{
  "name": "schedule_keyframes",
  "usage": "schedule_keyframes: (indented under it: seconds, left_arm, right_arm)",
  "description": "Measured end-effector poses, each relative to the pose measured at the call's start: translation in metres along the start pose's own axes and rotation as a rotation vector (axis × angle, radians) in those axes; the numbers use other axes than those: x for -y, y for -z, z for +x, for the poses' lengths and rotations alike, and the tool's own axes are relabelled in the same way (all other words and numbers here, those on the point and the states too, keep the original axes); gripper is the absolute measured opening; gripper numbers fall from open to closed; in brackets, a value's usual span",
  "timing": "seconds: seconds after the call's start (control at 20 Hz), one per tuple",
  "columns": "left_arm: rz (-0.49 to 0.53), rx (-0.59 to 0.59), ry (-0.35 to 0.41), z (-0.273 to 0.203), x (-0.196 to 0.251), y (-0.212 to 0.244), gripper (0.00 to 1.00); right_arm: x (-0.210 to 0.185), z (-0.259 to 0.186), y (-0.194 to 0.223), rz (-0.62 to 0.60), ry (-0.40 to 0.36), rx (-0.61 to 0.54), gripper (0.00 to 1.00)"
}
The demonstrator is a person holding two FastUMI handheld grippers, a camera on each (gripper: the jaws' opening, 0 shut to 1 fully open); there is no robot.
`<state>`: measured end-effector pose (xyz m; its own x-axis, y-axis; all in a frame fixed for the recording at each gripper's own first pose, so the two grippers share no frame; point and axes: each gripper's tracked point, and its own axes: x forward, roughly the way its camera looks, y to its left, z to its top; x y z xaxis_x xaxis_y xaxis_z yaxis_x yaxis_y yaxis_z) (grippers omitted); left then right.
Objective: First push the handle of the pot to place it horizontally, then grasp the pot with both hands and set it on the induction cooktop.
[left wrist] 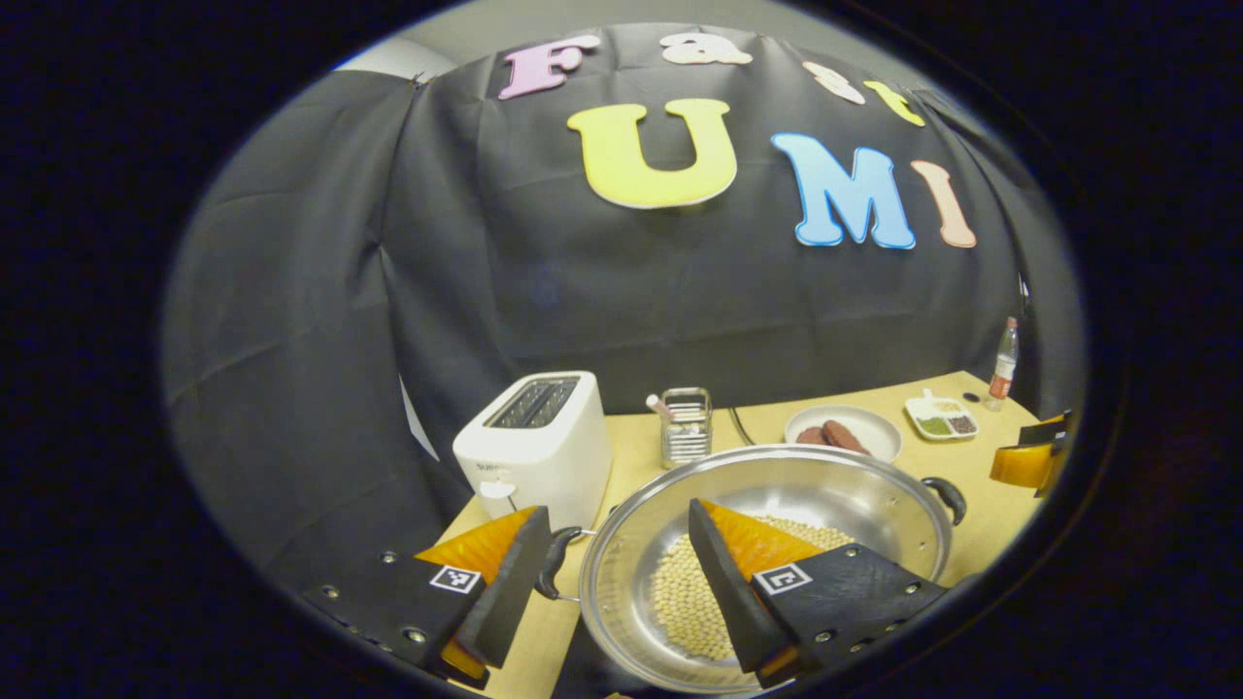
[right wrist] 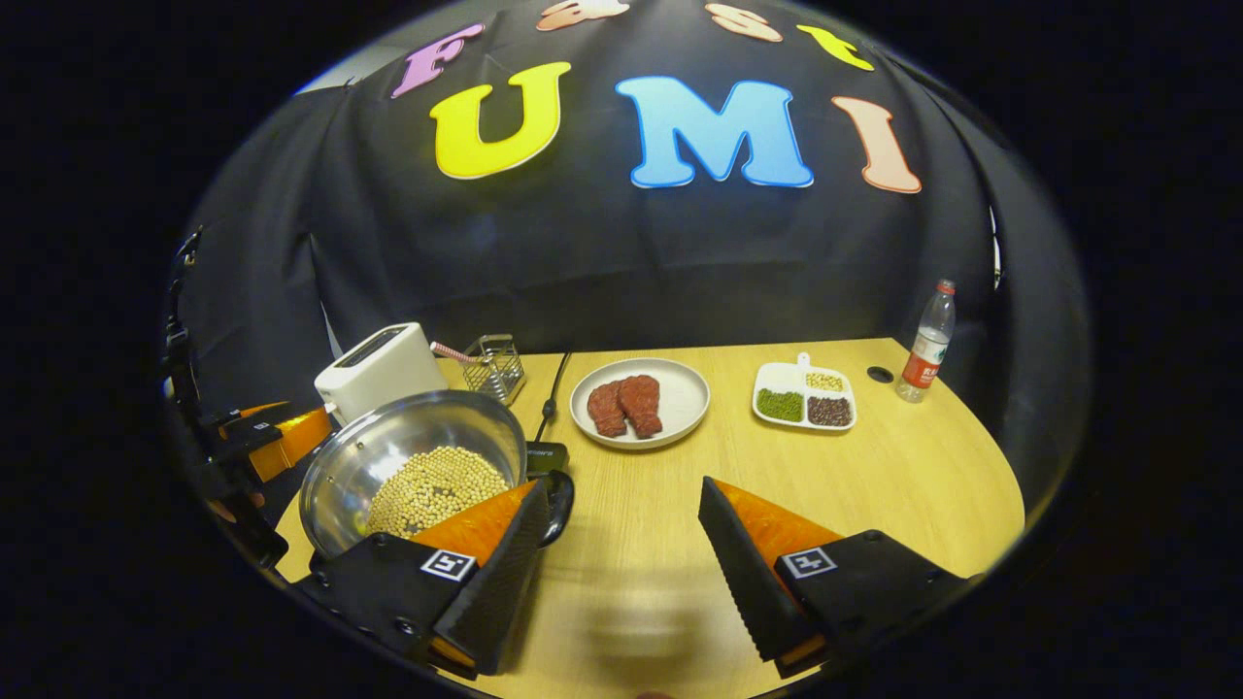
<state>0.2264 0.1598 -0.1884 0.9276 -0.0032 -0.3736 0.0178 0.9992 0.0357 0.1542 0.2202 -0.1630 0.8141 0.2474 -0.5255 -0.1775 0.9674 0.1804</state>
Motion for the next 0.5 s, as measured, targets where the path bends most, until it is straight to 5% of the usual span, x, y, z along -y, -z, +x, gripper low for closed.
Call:
schedule_keyframes:
  seconds: [0.5]
  left_arm:
    - [-0.01, 0.209, 0.11, -0.11, 0.174, -0.098, 0.84]
  right_arm:
    - [0.118, -0.104, -0.051, -0.027, 0.073, 0.23, 0.98]
